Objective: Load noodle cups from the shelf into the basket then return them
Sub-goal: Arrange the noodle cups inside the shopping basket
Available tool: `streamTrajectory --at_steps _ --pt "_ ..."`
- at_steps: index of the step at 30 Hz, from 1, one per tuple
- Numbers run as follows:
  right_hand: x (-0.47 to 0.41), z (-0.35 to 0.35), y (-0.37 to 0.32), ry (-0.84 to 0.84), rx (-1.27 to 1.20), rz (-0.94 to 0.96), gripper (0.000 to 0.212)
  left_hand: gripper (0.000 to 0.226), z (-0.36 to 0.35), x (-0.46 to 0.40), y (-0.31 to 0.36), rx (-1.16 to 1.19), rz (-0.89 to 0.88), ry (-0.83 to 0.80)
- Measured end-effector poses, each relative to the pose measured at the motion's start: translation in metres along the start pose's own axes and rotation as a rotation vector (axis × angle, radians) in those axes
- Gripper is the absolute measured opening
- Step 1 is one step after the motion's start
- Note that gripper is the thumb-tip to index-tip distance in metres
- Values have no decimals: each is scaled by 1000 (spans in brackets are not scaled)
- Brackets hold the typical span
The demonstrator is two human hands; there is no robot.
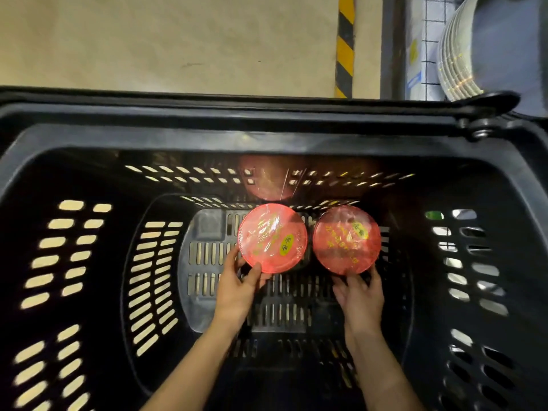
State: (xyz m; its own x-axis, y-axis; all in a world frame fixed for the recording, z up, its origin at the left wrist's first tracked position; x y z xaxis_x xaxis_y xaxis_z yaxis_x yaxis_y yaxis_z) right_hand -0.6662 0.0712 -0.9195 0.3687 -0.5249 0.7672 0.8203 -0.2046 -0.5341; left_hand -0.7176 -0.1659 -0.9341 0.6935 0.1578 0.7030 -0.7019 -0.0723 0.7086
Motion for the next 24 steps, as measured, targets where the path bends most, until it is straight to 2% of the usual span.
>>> streamTrajectory --at_steps 2,5,11,15,17,20,22,24 --pt "8 5 -2 23 114 -18 61 56 -2 8 11 -58 -11 -13" --pt "30 17 -17 54 415 2 57 58 -5 30 46 -253 -127 -38" --pt "125 40 -96 22 877 258 54 48 -13 107 138 -616 -335 -190" --pt "224 67 -156 16 1166 427 55 39 -14 193 210 -961 -531 -328" --pt "276 84 -182 37 1244 525 54 37 -9 240 246 -1065 -595 -354" --pt "350 114 -220 79 1233 663 52 34 1 311 299 -1133 -686 -343" --pt "400 133 -243 58 1241 680 48 38 8 355 332 -1139 -719 -320" --pt "445 156 -267 140 1160 798 43 35 14 396 366 -1118 -795 -297"
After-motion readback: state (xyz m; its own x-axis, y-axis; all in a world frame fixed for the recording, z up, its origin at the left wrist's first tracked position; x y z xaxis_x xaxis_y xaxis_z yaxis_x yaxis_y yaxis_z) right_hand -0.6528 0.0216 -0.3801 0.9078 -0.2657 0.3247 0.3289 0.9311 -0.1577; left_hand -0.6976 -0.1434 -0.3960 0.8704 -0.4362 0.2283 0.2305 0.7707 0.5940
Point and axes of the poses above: each hand's wrist, its own x-axis away from the middle knuckle, its own z-axis out of the back of the hand, y = z × x, the point moved 9 cm from there along -x, towards the middle knuckle, and after that the axes turned 14 degrees about x, right-handed, at the moved point
